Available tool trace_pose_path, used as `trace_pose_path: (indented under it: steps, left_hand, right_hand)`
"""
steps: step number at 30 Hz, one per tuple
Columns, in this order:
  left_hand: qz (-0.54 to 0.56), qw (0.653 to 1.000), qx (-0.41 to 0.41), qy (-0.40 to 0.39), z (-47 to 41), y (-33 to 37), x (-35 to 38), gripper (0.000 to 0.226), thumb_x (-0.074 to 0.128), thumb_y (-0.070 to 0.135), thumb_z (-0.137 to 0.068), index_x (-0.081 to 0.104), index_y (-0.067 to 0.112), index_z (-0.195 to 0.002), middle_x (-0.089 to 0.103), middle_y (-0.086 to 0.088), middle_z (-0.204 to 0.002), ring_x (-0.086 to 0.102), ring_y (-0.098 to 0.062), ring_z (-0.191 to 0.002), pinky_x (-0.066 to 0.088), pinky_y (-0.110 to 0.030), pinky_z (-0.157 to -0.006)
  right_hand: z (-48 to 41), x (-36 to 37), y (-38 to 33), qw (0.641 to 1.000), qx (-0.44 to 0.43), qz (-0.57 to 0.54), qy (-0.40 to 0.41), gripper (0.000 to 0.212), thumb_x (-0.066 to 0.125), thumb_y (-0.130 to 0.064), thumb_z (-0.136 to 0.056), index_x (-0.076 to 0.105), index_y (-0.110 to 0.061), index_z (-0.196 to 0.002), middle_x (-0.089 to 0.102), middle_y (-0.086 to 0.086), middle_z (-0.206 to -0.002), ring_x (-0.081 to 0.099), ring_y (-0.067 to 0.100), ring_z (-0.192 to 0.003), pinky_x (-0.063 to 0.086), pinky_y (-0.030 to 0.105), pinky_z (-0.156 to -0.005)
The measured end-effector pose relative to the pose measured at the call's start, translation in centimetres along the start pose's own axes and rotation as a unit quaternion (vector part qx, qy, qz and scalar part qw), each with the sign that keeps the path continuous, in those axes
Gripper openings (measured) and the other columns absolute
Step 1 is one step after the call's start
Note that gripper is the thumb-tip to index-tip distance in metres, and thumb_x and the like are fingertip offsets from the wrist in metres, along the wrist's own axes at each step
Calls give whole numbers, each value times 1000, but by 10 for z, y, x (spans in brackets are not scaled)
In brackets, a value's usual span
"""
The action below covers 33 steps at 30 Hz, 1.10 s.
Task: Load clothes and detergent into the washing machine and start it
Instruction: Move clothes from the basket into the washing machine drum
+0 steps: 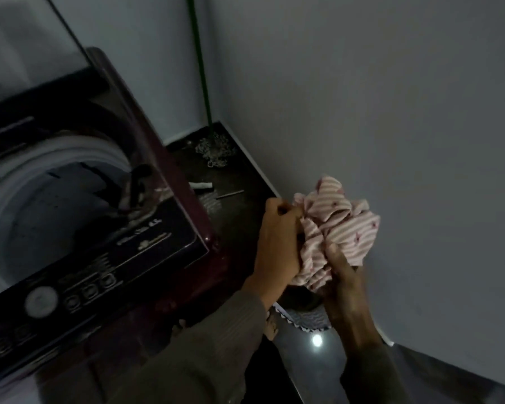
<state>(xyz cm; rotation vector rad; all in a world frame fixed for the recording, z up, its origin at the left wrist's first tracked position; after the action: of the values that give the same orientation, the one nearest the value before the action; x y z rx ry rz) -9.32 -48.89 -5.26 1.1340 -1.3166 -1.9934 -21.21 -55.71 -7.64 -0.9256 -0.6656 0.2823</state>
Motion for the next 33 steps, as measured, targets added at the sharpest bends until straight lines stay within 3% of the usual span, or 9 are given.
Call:
trace_pose_path:
  steps: [3,7,12,14,18,22,26,29,33]
  left_hand:
    - [-89,992,90,17,4,21,-43,5,63,28,-90,63,23,-90,51,3,-90,56,-17,-84,51,-39,-72]
    - [98,986,134,-26,15,45,-118,33,58,37,-80,64,31,-113,68,-19,-100,66,-38,-93,55,-52,-84]
    - [205,954,184,-121,39,52,-208,59,69,45,-85,46,28,-137,49,-5,-145,51,-2,-128,42,-18,-103]
    - [254,952,141,-92,38,42,-246,83,78,60,-70,43,24,-135,52,-7,-137,57,-7,-118,46,-20,-97]
    - [321,942,91,-32,27,0,-335,25,80,38,-73,61,22,-75,53,10,-57,48,-4,-50,42,-19,-52]
    - [327,942,35,73,27,-59,-418,24,81,26,-76,66,19,-93,75,1,-87,69,-14,-79,55,-27,-70]
    - [330,933,-5,143,19,-108,-469,43,81,21,-78,65,21,-118,72,9,-114,67,-10,-110,56,-20,-88]
    - [335,923,-67,178,11,-146,-487,19,71,12,-89,68,18,-107,74,14,-90,71,1,-86,54,-9,-67]
    - [379,898,-147,169,-16,-204,-481,15,65,8,-93,65,16,-81,67,-4,-78,65,-22,-75,56,-31,-69]
  right_hand:
    - [9,34,-17,997,-37,71,-9,89,91,-33,-61,52,-3,-135,66,15,-126,66,33,-110,56,46,-89]
    - [30,97,-40,992,-81,96,-3,99,94,-41,-49,57,-1,-131,66,19,-122,67,36,-104,57,42,-82]
    - [63,207,-63,978,-165,110,-70,48,77,-5,-74,65,-4,-121,71,14,-115,69,32,-106,56,48,-87]
    - [71,254,-52,975,-142,120,-119,43,76,-3,-75,68,-4,-117,72,16,-111,69,35,-102,56,51,-84]
    - [79,343,1,958,-6,112,-263,52,80,-9,-66,67,5,-114,70,25,-110,68,39,-102,55,51,-90]
    - [74,416,68,937,81,131,-312,60,82,-19,-69,64,5,-121,64,27,-123,62,41,-115,44,58,-105]
    - [67,463,129,943,77,139,-293,39,71,-5,-84,65,-3,-122,71,15,-116,68,32,-108,52,46,-98]
    - [50,481,165,925,31,232,-298,35,70,-9,-88,65,-9,-123,71,8,-118,67,25,-111,51,47,-101]
    - [16,480,209,862,25,407,-302,51,81,-40,-73,68,-27,-121,71,-7,-119,66,12,-112,49,45,-103]
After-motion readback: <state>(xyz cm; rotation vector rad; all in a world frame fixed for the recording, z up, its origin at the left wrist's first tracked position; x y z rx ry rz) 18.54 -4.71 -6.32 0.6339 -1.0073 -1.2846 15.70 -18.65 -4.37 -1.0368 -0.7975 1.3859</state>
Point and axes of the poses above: each hand's wrist, its own z-axis away from the middle knuckle, its own x-axis out of the palm, y = z × x, the point moved 6 cm from there along -z, towards the middle knuckle
